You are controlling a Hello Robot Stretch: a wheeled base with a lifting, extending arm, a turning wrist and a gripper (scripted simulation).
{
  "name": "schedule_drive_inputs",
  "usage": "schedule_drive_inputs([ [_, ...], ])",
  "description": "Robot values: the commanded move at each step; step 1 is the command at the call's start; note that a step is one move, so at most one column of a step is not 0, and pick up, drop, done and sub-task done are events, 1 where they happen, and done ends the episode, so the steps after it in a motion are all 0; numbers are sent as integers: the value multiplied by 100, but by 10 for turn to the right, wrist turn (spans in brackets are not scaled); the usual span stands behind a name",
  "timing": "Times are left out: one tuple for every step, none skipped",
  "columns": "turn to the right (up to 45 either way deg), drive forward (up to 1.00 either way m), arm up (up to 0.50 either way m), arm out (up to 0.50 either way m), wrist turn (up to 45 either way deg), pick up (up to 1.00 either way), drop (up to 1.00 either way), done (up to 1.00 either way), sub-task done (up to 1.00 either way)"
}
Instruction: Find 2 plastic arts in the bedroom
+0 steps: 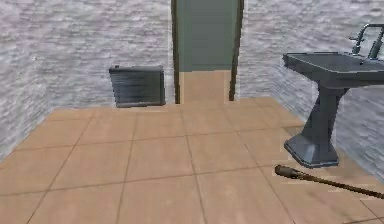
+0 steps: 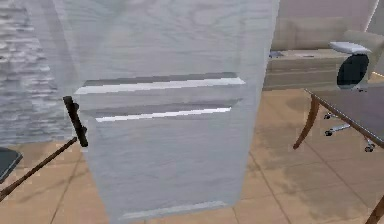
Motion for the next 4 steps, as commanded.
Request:
schedule_drive_inputs([
  [0, 55, 0, 0, 0, 0, 0, 0, 0],
  [-450, 0, 0, 0, 0, 0, 0, 0, 0],
  [-180, 0, 0, 0, 0, 0, 0, 0, 0],
  [0, 65, 0, 0, 0, 0, 0, 0, 0],
])
